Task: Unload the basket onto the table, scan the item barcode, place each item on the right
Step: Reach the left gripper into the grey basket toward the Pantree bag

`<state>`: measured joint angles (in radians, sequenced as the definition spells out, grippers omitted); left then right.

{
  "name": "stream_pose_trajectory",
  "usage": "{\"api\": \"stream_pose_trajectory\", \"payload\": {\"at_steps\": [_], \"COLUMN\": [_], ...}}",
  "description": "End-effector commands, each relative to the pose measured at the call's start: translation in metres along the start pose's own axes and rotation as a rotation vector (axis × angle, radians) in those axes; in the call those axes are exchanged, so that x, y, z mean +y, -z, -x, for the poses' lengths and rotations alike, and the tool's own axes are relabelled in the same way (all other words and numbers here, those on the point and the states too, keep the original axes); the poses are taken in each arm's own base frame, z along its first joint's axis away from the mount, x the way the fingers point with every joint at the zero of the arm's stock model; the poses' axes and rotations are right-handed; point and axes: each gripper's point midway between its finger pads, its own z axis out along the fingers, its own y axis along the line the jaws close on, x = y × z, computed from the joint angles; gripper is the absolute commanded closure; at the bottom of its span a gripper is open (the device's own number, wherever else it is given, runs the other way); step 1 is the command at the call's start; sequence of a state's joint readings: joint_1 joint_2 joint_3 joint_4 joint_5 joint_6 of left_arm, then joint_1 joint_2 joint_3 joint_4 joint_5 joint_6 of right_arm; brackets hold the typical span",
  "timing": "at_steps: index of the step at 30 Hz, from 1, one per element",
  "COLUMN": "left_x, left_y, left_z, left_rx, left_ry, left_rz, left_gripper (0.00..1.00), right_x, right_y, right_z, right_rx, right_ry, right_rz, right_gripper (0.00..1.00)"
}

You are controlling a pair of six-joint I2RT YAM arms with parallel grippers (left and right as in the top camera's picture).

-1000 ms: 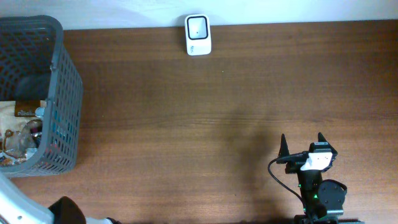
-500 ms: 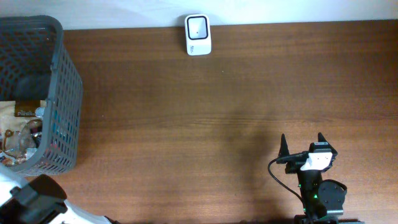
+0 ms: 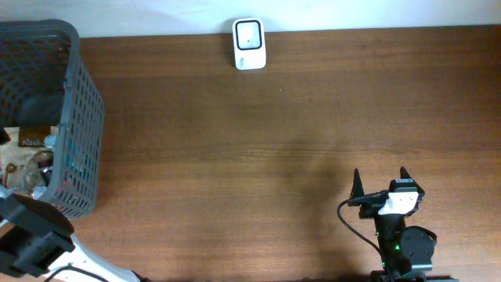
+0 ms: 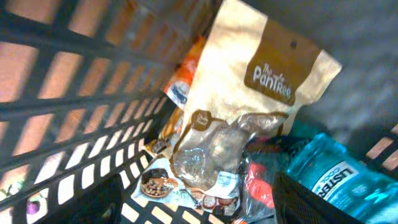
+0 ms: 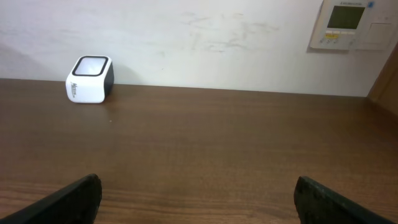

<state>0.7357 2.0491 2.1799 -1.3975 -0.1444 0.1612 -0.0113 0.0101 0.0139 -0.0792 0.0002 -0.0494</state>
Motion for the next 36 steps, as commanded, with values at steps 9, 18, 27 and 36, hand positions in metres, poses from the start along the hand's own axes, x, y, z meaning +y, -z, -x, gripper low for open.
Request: {"api": "stream_pose_trajectory", "payload": {"at_steps": [9,18,27,36], "left_x": [-0.021,-0.028,-0.038,-0.047], "left_y": [-0.054,-0.092,-0.115,-0.127], "left_z": [-0.020,-0.027,-0.043,-0.048], "left_rx": [0.100,0.091,0.116,0.107], "left_ry": [-0.173,-0.179,-0.184,-0.181], "left_rz": [0.132,0.129,0.098,0.057], "left_gripper": [0.10,0.01,0.01,0.02], "right_x": [0.000,0.000,0.000,0.000], "right_y": [0.000,0.000,0.000,0.000], "right_z": [-0.003,-0.003,-0.003,-0.003], "right_rx": [0.005,0.005,0.005,0.005], "right_ry": [-0.001,-0.001,-0.001,-0.001], "right_rz": [-0.002,-0.002,-0.002,-0.002], "right_gripper": [0.01,0.02,0.02,0.02]}}
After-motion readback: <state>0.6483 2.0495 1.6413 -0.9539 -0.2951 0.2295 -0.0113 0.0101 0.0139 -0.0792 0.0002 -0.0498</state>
